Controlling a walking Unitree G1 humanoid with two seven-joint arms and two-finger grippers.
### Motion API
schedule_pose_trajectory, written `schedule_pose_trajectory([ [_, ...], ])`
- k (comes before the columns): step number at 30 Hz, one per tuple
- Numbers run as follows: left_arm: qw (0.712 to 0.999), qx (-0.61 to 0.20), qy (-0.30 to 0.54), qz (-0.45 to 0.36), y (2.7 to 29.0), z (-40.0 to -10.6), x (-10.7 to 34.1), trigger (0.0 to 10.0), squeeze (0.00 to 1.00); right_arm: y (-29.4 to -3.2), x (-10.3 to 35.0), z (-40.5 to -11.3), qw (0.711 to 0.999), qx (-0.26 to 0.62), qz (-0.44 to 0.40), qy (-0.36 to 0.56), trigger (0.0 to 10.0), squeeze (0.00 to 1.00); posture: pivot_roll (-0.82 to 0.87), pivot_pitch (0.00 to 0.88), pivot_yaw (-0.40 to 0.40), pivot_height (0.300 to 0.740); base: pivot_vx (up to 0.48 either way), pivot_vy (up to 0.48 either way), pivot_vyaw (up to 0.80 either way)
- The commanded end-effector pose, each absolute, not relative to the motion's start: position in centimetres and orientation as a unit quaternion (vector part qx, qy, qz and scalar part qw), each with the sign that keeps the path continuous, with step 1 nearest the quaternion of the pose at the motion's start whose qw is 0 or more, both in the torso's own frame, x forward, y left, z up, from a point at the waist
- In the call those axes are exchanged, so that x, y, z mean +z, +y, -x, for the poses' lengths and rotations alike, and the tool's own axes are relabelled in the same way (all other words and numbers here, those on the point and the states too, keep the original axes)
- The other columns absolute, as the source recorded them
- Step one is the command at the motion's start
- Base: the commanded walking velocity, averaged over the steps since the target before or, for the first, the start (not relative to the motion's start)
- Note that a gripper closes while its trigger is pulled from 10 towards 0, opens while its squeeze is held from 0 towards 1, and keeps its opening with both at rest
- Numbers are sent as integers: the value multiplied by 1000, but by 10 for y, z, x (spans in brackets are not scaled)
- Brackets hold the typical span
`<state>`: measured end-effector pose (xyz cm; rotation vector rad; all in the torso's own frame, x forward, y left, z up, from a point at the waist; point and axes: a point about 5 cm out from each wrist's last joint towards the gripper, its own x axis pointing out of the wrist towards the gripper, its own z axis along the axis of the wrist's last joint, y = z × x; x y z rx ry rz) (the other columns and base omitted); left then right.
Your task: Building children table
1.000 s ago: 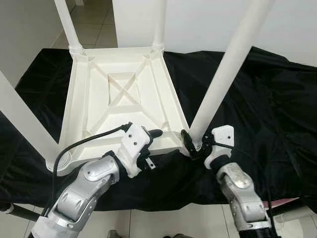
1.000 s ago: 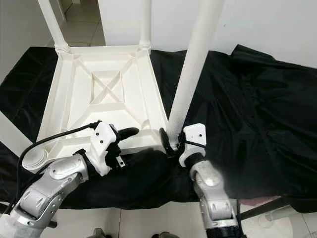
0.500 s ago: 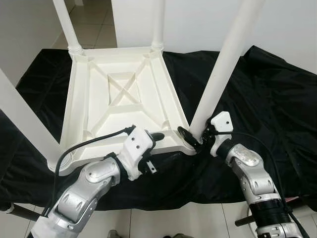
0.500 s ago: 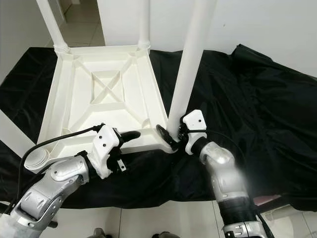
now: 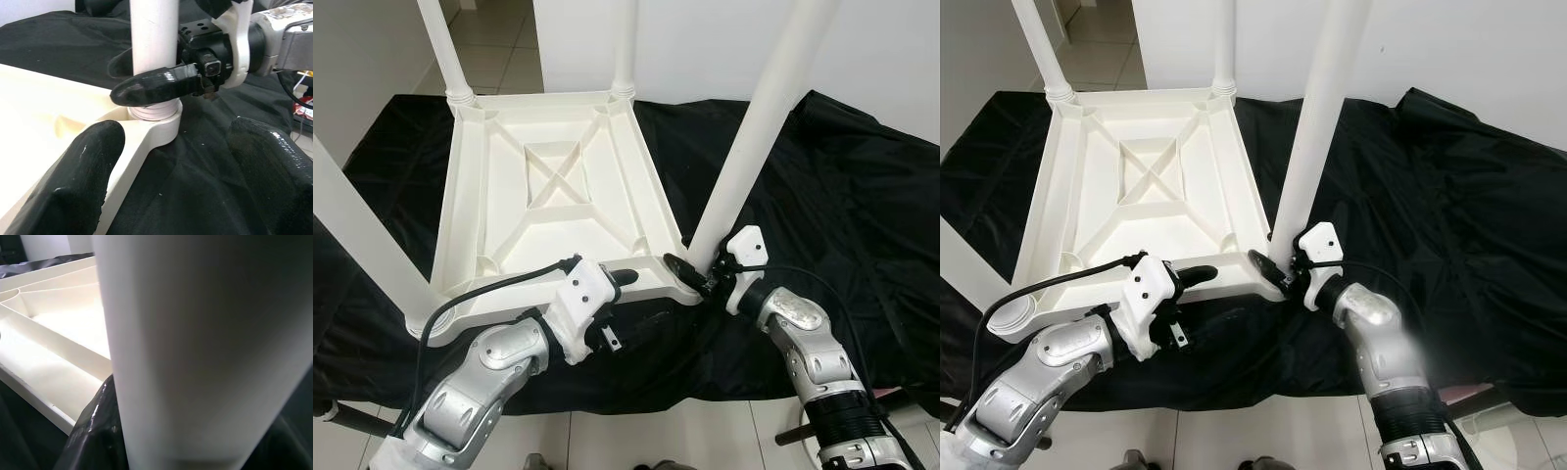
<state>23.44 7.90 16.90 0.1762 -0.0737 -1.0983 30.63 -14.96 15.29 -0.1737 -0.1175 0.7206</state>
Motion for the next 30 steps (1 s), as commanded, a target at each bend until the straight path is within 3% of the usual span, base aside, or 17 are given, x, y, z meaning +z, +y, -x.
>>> schedule_pose_trajectory([
  [1,840,-535,-32,-89,79,-231,168,10000,0,-155,143,-306,936,342,79,-33,8431,0,0,124,-50,740,0,0,0],
  [3,840,-535,-32,-89,79,-231,168,10000,0,-155,144,-305,936,342,75,-31,8431,0,0,124,-50,740,0,0,0],
  [4,840,-534,-32,-89,79,-232,167,10000,0,-154,146,-306,944,320,76,-33,10000,0,-9,124,-49,740,0,0,0],
  [8,842,-531,-33,-90,78,-233,166,10000,0,-148,149,-304,974,209,74,-49,10000,0,-16,124,-50,740,0,0,0],
  [17,840,-534,-34,-88,75,-234,165,10000,0,-118,139,-293,996,81,6,-35,10000,0,-31,122,-49,740,0,0,0],
  [30,838,-536,-40,-92,73,-238,166,10000,0,-107,141,-295,999,-3,-21,-25,10000,0,-36,114,-49,740,0,0,0],
])
